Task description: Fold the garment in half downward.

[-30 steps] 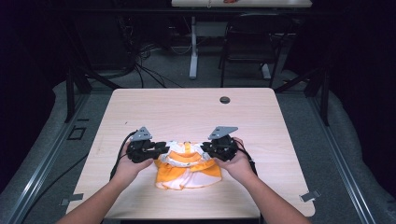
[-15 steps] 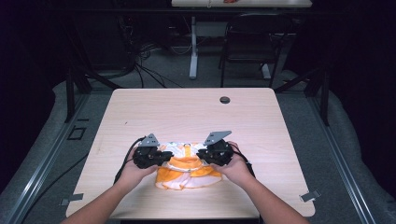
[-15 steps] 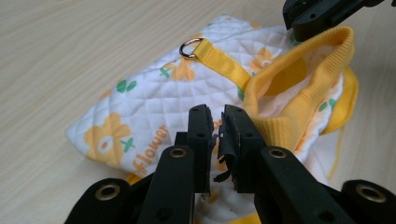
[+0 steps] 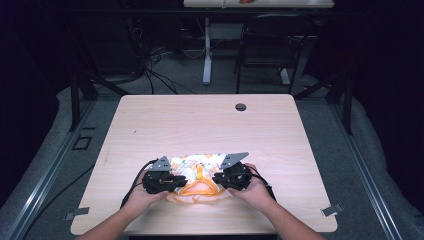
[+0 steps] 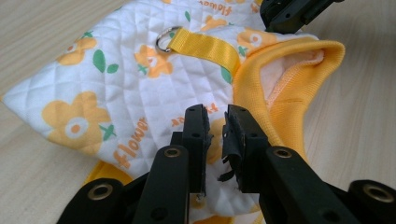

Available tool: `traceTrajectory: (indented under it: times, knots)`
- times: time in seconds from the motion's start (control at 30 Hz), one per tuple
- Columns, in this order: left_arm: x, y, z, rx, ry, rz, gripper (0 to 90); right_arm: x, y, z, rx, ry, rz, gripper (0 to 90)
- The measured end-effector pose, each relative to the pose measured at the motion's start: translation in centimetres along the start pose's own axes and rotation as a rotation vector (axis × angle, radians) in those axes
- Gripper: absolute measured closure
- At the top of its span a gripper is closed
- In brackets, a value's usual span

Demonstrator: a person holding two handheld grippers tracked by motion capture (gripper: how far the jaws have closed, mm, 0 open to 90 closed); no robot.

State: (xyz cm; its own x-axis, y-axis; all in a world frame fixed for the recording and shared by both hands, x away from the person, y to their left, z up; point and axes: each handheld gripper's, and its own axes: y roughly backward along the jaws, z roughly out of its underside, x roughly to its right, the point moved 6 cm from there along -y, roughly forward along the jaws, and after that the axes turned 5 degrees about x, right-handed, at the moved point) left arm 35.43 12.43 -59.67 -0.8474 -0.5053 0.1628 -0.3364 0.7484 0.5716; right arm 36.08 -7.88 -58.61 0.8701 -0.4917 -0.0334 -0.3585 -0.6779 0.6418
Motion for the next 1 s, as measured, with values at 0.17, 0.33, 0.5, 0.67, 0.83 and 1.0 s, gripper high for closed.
traceTrajectory:
  times: [0.17,0.33,0.5,0.67,0.83,1.0]
  knots:
    - [0.1,0.1,0.4,0.012,0.004,-0.007,74.5,-0.4,0.0,0.6,0.000,-0.002,-0.007,78.9]
    - [0.3,0.1,1.0,0.018,0.015,-0.002,71.9,-0.6,-0.1,1.2,-0.016,-0.004,-0.013,78.9]
    - [0.3,0.1,1.4,0.023,0.025,0.006,67.6,-1.0,-0.4,1.6,-0.015,-0.013,-0.017,78.7]
    - [0.5,0.1,1.8,0.020,0.002,-0.002,62.1,-1.2,-0.5,2.1,-0.024,-0.016,-0.024,77.9]
    - [0.5,0.0,2.2,0.016,-0.007,-0.012,60.6,-1.4,-0.4,2.5,-0.028,-0.010,-0.012,77.2]
    - [0.7,-0.1,2.5,0.015,-0.022,-0.025,61.3,-1.5,-0.4,3.0,-0.020,-0.016,-0.005,78.5]
